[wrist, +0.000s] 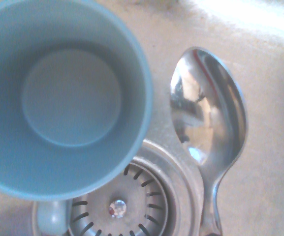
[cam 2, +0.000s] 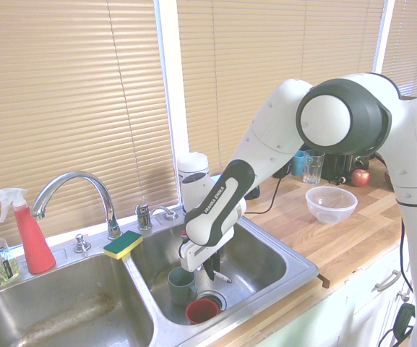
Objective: Put the spoon into the sink
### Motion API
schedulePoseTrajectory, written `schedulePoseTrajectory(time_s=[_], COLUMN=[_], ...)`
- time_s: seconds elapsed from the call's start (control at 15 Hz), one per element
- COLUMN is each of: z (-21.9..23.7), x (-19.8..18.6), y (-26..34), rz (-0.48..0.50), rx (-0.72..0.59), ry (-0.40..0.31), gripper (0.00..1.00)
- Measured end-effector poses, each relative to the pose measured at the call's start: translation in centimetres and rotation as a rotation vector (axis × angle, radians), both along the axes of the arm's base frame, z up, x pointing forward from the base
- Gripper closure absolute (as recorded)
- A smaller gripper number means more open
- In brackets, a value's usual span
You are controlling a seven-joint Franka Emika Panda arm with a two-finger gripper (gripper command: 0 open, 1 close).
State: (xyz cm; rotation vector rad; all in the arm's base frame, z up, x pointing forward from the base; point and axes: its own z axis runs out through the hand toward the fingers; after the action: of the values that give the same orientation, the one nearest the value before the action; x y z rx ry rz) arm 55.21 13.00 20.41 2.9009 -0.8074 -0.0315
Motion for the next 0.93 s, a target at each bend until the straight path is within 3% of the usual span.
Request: schedulePoseTrajectory(time_s=[0.4, 0.47, 0.93], z=[-1.6, -1.8, -2.0], x=[1.3, 1.4, 1.7], y=[0.0, -0.1, -0.2], rz=[-0.047, -0.053, -0.039], rx=[-0.008, -0.010, -0.011], ry=[0.090, 0.103, 0.111], gripper=[1.00, 0.00, 0.00])
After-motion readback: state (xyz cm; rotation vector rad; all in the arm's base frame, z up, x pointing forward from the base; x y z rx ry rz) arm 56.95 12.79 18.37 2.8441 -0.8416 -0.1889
